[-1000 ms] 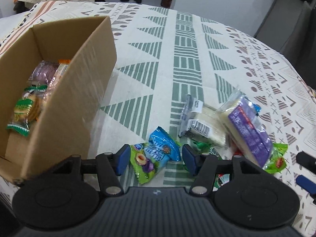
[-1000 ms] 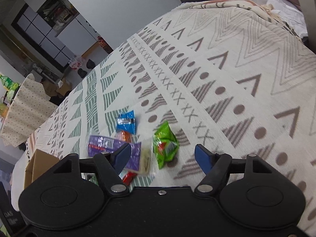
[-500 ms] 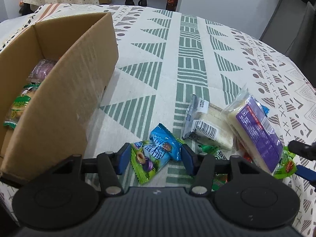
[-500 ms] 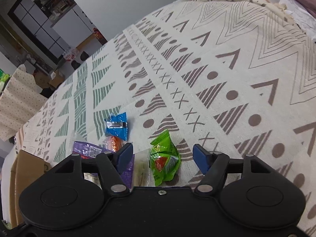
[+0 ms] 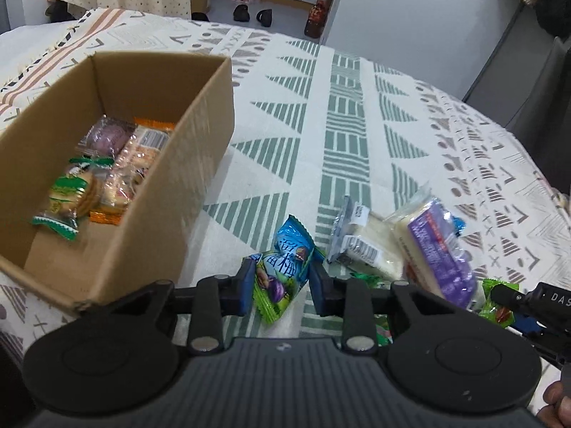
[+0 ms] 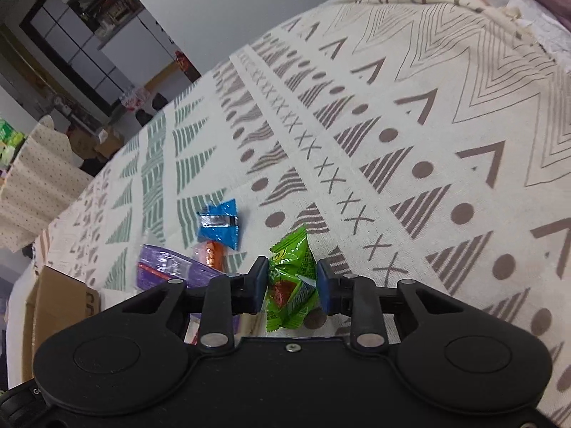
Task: Organize snacks
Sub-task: 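Lower the left gripper onto the blue plum candy packet while the right gripper approaches the green chip bag, then carry the blue candy packet and green chip bag over the box and open both grippers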
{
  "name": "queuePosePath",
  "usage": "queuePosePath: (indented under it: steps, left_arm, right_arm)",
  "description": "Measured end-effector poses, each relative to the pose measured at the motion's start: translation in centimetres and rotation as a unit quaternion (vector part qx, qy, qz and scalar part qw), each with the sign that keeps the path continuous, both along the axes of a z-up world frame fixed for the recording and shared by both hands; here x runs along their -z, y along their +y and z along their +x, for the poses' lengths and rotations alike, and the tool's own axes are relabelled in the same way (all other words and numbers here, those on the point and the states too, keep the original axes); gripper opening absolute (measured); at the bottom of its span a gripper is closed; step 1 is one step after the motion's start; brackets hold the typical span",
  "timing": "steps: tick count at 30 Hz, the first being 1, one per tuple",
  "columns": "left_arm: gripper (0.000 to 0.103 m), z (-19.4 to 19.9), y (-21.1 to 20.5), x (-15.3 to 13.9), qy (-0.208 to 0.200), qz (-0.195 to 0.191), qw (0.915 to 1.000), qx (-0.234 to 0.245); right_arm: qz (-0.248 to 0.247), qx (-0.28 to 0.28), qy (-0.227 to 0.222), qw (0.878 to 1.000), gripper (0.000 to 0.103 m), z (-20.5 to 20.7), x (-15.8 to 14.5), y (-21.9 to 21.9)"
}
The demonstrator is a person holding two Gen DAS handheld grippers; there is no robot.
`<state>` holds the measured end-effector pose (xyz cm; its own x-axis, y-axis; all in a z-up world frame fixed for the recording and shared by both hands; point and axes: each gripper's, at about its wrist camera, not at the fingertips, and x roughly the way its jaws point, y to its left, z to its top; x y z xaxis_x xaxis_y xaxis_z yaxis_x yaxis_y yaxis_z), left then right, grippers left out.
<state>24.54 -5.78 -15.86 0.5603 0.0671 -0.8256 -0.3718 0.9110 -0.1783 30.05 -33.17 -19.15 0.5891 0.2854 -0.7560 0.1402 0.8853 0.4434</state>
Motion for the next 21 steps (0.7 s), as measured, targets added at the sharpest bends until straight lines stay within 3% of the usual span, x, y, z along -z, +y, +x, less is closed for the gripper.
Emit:
queuePosePath:
  steps: [9, 21]
  left_arm:
    - [0.031, -2.1, 0.2, -3.8, -0.036, 0.0, 0.9993, 0.006]
    - [0.024, -4.8, 0.9, -8.2, -0.075, 0.009, 0.9971, 0.001]
  right_arm:
    - [0.014, 0.008, -0.035, 0.999, 0.028, -2.6, -2.3, -0.1]
    - [0.047, -0.042, -0.105, 0.993, 0.027, -4.2, -5.4, 2.3]
